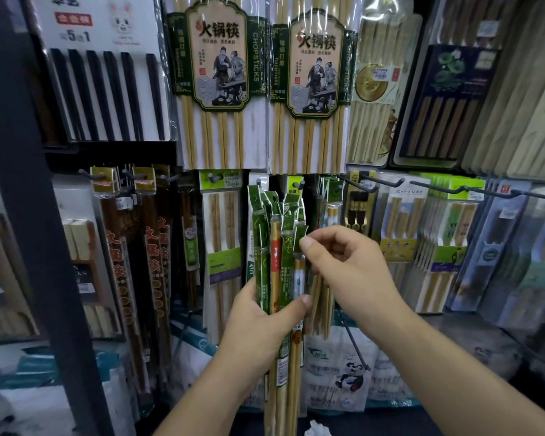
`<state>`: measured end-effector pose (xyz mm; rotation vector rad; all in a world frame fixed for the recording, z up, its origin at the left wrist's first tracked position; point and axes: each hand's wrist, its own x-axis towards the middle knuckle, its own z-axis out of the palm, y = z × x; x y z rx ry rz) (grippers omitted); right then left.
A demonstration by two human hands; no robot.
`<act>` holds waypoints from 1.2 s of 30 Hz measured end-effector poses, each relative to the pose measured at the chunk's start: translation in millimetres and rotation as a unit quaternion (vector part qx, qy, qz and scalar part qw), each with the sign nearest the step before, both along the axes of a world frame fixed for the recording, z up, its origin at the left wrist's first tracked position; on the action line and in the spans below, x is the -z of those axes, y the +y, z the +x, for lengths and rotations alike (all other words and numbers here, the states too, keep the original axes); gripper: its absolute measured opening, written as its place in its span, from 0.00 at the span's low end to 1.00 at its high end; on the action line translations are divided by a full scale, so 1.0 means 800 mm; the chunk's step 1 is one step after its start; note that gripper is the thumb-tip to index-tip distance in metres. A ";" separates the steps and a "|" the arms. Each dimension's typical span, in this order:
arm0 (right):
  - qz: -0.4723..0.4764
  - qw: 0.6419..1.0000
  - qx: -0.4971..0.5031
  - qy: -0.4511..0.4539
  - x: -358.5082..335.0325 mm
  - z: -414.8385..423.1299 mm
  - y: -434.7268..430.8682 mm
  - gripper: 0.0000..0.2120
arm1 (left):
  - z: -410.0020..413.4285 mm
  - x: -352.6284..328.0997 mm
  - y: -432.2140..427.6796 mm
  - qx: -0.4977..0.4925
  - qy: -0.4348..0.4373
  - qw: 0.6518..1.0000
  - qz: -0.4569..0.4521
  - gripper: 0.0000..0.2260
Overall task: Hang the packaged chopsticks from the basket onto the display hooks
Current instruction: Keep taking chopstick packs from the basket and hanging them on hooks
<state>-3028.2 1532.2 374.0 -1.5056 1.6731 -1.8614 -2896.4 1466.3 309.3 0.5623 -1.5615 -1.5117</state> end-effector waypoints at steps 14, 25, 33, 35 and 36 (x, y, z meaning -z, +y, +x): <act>-0.010 0.996 0.041 -0.081 -0.025 -0.011 -0.002 0.06 | -0.001 0.007 -0.005 -0.020 0.014 1.000 0.003 0.17; -0.045 0.980 0.141 -0.129 -0.071 -0.035 -0.022 0.14 | 0.000 0.008 -0.006 -0.011 0.007 1.000 0.018 0.12; -0.034 0.979 0.160 -0.119 -0.068 -0.038 -0.028 0.15 | 0.001 0.010 -0.008 0.004 0.022 0.999 0.028 0.12; -0.033 0.978 0.165 -0.120 -0.066 -0.041 -0.030 0.14 | 0.001 0.009 -0.008 0.003 0.025 0.999 0.027 0.12; -0.031 0.978 0.169 -0.117 -0.064 -0.042 -0.031 0.14 | 0.001 0.009 -0.007 0.002 0.026 0.999 0.026 0.12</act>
